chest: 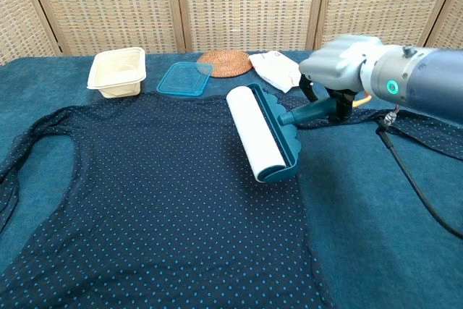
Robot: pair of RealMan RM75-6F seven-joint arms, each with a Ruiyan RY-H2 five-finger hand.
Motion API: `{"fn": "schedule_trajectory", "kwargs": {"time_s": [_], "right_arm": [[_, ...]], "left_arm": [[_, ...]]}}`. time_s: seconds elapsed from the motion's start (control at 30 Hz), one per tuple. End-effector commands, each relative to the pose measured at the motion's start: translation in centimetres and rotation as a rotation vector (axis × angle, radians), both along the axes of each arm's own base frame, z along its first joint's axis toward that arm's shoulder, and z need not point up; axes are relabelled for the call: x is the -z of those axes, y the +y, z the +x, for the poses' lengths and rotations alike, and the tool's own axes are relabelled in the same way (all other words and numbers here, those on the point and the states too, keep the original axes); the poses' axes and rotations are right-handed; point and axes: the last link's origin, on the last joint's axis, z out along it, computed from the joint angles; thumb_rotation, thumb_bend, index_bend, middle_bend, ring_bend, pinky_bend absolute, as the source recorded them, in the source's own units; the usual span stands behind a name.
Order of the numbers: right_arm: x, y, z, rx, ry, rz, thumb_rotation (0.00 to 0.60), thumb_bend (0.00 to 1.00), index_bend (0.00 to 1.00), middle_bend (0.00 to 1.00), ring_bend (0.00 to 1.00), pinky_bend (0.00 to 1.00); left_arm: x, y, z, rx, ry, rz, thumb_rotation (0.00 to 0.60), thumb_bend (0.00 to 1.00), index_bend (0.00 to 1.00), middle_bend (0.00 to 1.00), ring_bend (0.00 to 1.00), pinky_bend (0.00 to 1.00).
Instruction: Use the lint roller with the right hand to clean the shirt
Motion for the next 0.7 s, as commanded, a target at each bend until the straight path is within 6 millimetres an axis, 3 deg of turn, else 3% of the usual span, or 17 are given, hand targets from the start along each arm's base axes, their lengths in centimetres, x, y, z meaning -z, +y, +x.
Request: {"fn": "schedule_trajectory", "kwargs": {"time_s": [0.03,0.3,0.7], "right_arm": [[-1.0,-0.9,2.0,-0.056,0.137,0.033,0.600,0.69,0.72,1.00,1.00,1.00],[-1.6,-2.3,3.5,-0.095,0.311,0.020,0.600,0.63,0.74,1.00,1.00,1.00],[1.0,-2.1,2.9,-0.147,0.497,0.014,0.600,0.59,0.74,1.00,1.00,1.00]], "left_arm": [[0.1,0.1,-0.1,-0.002,-0.001,-0.006,0.600,0.00,0.00,0.00,0.00,0.00],[0.3,0.6,-0.4,-0.020,0.004,-0.016,0.600,0.00,0.00,0.00,0.00,0.00],[0.6,0.8,-0.6,-0.032,0.012,-0.022,0.600,0.00,0.00,0.00,0.00,0.00]]}}
